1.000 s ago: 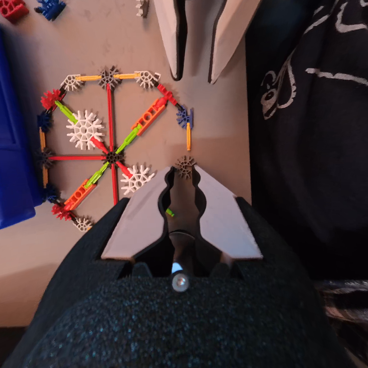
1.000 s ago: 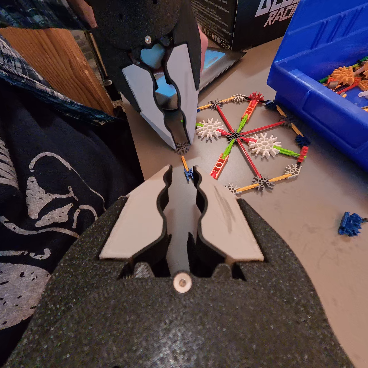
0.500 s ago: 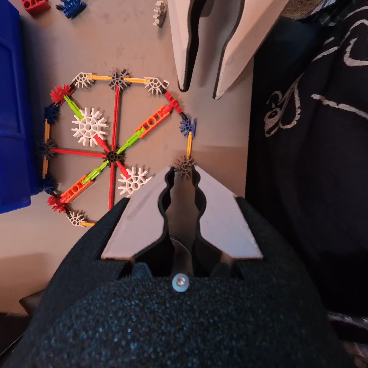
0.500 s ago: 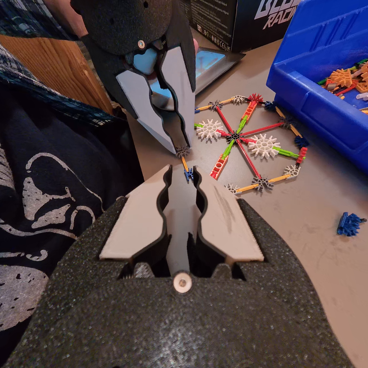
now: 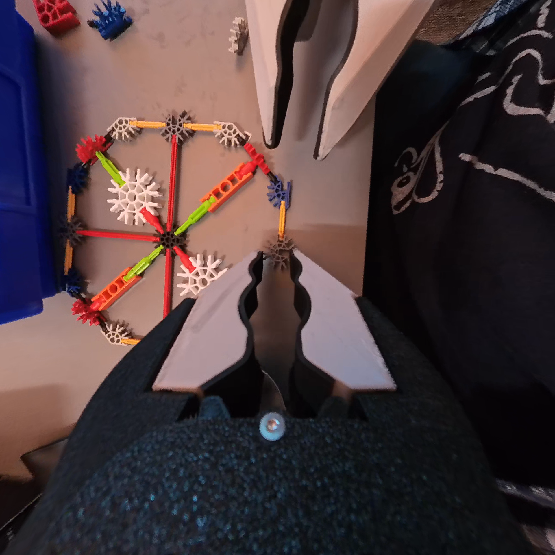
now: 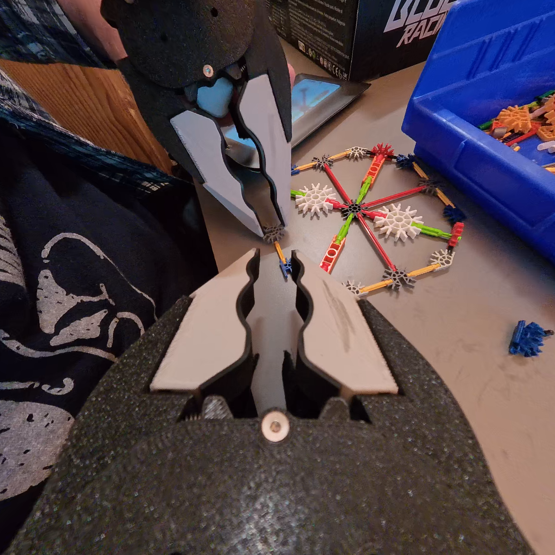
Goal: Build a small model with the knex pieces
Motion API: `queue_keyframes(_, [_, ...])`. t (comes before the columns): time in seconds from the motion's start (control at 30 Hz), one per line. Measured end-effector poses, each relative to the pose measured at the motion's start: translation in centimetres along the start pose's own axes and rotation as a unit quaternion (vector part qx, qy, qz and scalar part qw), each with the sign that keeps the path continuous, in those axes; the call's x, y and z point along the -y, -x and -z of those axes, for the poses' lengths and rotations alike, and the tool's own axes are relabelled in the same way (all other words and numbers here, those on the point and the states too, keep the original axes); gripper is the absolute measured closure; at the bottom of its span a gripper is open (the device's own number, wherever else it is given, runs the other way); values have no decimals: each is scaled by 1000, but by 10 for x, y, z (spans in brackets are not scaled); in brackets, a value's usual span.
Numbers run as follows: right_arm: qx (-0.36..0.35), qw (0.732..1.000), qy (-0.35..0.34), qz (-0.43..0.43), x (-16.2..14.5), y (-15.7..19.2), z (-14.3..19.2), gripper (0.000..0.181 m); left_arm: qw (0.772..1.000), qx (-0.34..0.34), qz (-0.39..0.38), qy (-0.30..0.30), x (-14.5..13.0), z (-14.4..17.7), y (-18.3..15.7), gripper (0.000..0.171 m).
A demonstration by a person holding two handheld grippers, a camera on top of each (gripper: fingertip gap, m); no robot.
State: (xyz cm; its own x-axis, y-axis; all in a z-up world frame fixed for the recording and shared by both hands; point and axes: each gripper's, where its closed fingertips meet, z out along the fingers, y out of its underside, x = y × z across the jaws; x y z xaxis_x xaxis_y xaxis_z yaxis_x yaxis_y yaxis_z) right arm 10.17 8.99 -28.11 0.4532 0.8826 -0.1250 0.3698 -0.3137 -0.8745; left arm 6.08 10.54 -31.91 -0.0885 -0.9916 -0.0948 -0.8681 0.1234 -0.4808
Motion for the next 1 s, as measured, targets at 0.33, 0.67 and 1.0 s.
queue_keyframes(0.33, [0,1000,-2,1,1,0,0,161,1000,13,14,4,0,-1,4,156])
queue_keyframes(0.67, [2,1000,-6,2,2,0,-1,161,999,27,46,10,-1,-3,6,156])
queue_keyframes(1.0, [5,1000,-11,7,3,1,-1,161,995,40,91,10,-1,-4,4,156])
